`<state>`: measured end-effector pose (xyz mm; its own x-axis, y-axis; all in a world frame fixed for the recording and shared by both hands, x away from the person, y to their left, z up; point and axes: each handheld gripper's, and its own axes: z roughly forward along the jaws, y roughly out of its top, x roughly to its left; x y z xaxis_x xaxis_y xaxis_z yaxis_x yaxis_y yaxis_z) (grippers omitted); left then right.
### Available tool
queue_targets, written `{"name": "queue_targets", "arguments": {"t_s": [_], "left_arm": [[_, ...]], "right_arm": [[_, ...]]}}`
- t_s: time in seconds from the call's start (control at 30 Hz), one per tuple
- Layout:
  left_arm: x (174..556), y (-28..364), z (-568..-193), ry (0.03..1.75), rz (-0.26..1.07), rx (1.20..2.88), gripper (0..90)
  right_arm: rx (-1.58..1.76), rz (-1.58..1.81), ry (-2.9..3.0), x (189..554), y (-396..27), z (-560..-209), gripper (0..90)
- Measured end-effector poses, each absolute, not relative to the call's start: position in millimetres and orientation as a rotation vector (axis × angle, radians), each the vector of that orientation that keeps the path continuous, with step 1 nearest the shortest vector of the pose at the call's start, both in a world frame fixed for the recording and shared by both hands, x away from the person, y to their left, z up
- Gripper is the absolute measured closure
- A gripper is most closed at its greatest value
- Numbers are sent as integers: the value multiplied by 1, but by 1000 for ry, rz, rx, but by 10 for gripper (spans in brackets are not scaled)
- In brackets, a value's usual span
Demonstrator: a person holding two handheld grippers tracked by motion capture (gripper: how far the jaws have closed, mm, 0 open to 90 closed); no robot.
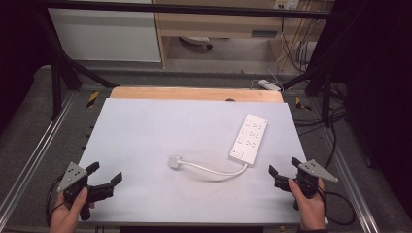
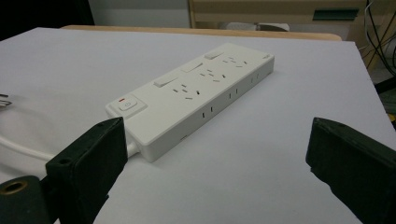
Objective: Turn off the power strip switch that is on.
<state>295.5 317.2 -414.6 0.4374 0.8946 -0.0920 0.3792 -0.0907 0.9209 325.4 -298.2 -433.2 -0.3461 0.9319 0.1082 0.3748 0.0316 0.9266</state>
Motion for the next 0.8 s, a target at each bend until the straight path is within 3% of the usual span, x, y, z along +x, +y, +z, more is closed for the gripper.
{"name": "queue_targets", "arguments": {"t_s": [0.8], "left_arm": [[295,317,-414,1107,643,1677,56]], "right_arm": [[1293,1368,1691,323,-299,-423,42]]}}
